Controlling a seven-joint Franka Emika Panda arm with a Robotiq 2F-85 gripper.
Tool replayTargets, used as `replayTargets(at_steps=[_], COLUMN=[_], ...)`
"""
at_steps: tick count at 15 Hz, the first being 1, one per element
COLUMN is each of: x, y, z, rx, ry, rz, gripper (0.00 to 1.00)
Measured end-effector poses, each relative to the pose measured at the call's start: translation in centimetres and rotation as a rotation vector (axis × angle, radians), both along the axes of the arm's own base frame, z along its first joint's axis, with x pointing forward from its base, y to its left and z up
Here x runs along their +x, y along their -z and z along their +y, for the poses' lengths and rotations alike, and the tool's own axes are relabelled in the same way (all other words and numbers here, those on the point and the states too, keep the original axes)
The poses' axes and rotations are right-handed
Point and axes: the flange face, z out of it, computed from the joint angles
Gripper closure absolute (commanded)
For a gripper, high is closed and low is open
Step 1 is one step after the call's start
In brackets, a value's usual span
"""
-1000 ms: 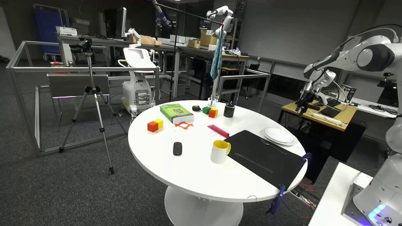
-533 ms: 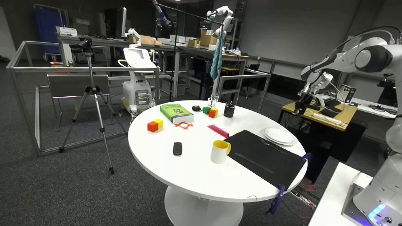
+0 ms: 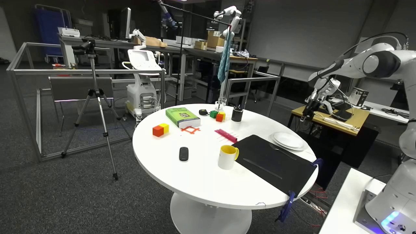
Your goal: Place the smaller white plate on the black mat between the fork and knife
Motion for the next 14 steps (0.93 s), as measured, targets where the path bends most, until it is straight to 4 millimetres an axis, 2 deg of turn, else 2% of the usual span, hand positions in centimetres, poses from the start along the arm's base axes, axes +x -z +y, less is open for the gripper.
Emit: replayTargets(at_steps=[7, 14], x=[0.2, 0.9], y=[0.6, 1.8], z=[-3.0, -3.4], rx=[-0.006, 0.036], ry=[0.033, 0.026], rz=[-0.029, -0.042], gripper=[0.0, 0.0])
